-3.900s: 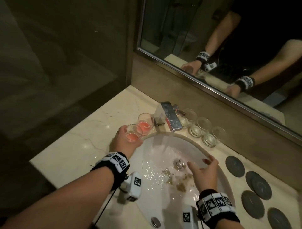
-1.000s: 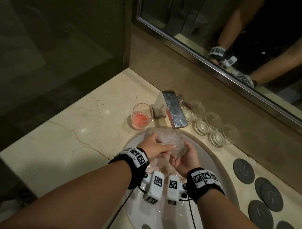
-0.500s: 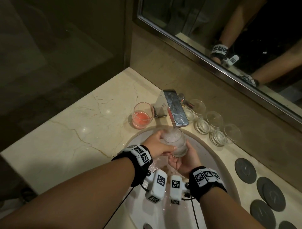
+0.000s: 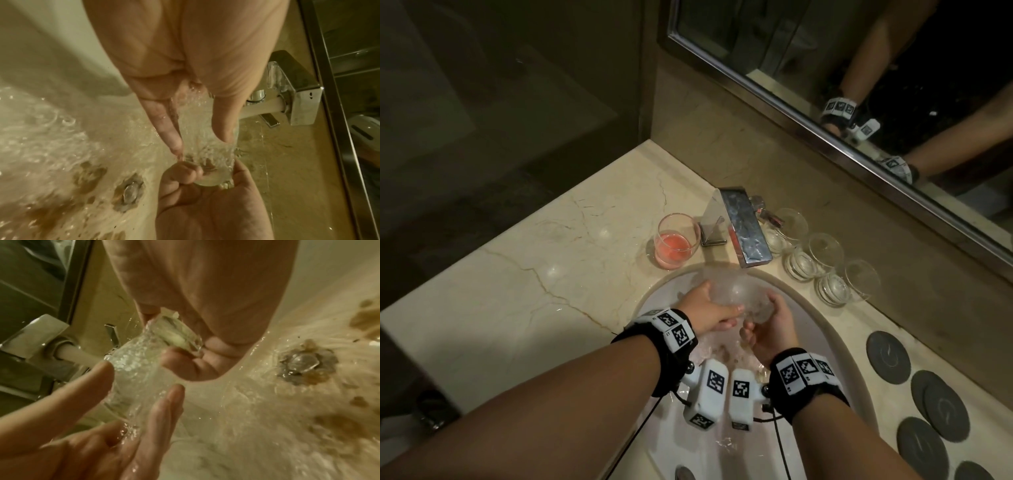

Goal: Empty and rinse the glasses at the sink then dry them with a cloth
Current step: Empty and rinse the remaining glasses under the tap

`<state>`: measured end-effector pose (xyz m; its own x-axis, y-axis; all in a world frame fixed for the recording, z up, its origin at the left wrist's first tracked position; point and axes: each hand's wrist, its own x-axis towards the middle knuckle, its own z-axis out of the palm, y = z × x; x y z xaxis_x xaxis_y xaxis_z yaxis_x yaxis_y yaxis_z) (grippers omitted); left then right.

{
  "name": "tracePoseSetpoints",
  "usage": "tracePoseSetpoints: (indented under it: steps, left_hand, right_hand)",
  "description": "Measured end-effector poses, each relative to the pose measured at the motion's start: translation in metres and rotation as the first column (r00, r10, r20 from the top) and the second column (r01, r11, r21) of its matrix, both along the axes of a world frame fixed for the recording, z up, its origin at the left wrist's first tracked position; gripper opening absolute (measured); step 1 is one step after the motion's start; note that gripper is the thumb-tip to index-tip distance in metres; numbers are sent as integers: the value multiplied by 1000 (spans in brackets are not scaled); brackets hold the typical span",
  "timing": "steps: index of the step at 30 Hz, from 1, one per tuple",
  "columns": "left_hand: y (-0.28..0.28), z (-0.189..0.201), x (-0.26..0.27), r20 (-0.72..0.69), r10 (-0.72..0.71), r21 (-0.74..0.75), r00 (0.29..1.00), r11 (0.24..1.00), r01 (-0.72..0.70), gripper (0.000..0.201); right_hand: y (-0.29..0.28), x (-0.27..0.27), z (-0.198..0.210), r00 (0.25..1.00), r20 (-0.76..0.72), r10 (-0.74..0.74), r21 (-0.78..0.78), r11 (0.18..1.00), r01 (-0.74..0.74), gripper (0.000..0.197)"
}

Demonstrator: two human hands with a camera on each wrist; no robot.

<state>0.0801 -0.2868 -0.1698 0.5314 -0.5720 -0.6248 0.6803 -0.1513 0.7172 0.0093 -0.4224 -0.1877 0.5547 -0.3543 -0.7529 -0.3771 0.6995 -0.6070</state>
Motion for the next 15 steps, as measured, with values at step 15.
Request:
tracePoseSetpoints:
  steps: [15]
  left_hand:
    - [12, 5, -39, -92, -66, 91, 994, 993, 74, 84]
  right_hand:
    - [8, -45, 78, 906, -369, 207, -897, 176, -405, 49]
